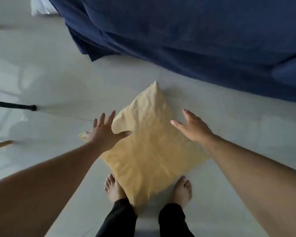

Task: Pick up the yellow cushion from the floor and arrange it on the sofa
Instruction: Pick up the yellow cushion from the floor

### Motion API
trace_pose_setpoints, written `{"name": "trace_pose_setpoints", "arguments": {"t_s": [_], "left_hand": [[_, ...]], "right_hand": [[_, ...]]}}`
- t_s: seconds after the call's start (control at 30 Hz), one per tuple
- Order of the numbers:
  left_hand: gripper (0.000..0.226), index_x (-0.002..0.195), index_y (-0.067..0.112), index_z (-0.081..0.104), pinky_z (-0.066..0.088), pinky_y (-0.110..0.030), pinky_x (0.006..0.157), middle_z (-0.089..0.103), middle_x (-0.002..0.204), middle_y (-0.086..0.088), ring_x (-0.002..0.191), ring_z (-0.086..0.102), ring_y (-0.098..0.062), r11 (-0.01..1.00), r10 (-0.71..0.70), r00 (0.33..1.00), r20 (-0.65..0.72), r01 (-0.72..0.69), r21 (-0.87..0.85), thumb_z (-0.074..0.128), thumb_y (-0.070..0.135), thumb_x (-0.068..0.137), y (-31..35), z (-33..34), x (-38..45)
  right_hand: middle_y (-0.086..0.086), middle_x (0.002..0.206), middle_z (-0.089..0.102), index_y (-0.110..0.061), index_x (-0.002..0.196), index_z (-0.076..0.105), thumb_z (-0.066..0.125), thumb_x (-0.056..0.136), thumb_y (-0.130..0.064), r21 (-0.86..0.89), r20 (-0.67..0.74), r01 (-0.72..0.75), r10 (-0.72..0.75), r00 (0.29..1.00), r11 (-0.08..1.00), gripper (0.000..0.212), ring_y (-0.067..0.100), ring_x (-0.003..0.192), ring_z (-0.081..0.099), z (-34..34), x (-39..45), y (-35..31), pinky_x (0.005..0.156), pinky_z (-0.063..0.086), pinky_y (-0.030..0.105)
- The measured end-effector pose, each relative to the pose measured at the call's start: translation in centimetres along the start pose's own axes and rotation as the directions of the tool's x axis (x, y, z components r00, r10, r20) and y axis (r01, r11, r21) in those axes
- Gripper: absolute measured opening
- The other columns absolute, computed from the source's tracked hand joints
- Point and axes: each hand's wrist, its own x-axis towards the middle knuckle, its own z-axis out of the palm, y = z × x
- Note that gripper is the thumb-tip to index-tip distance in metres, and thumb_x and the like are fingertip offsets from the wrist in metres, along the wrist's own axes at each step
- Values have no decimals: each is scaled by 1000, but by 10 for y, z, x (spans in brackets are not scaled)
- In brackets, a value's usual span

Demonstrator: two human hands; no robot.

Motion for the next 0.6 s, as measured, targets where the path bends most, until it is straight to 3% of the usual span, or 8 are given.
{"name": "trace_pose_setpoints", "arguments": {"t_s": [0.13, 0.2, 0.27, 0.33, 0.4, 0.5, 0.6], "left_hand": [[146, 146, 53, -14, 13, -71, 114, -7, 165, -3, 151, -5, -41, 974, -211, 977, 32, 212, -77, 50, 102, 24, -34, 53, 46], [146, 148, 49, -13, 7, -68, 117, -5, 166, 0, 152, -6, -34, 983, -168, 985, 42, 170, -64, 49, 103, 28, -49, 79, 65], [132, 153, 39, -5, 1, -62, 120, 4, 165, 3, 153, 0, -25, 1000, -11, 1000, -1, 11, -7, 46, 99, 47, -53, 92, 81], [113, 155, 32, 10, 9, -54, 122, 21, 162, -1, 151, 16, -26, 996, 62, 997, -43, -64, -55, 47, 89, 64, -43, 94, 95], [88, 150, 33, 32, 28, -45, 117, 42, 153, -2, 142, 35, -31, 983, 22, 996, -81, -37, -180, 56, 74, 76, -28, 93, 104], [48, 124, 32, 66, 44, -35, 100, 66, 129, -1, 123, 57, -28, 929, -61, 993, -104, 19, -369, 65, 56, 82, -8, 93, 102], [23, 101, 26, 78, 48, -30, 87, 76, 105, -2, 105, 65, -27, 909, -84, 981, -177, 2, -417, 67, 41, 87, 3, 92, 86]], "right_hand": [[6, 167, 15, -28, 158, 6, 45, 78, -84, 56, 20, -59, 58, 998, 997, 105, 30, 151, 22, 53, 58, 4, 121, 24, 48], [6, 166, 17, -32, 157, 2, 48, 72, -88, 114, 24, -86, 84, 996, 990, 112, 32, 150, 25, 77, 80, 9, 120, 25, 50], [7, 162, 25, -36, 156, 0, 51, 67, -89, 191, 21, -101, 99, 995, 976, 115, 33, 146, 32, 92, 94, 14, 119, 28, 51], [6, 159, 32, -37, 156, 1, 56, 67, -86, 311, 13, -108, 109, 994, 944, 115, 32, 142, 39, 102, 103, 17, 117, 32, 50], [5, 156, 39, -33, 157, 7, 61, 71, -79, 395, -34, -85, 107, 994, 915, 111, 29, 139, 44, 107, 105, 16, 115, 36, 45], [4, 149, 51, -27, 155, 23, 67, 81, -63, 421, -142, -26, 94, 985, 907, 94, 27, 134, 50, 111, 100, 9, 110, 41, 36], [3, 126, 69, -23, 135, 56, 75, 81, -44, 466, -244, 10, 118, 962, 885, 61, 27, 120, 62, 115, 87, 7, 102, 49, 37]]}}
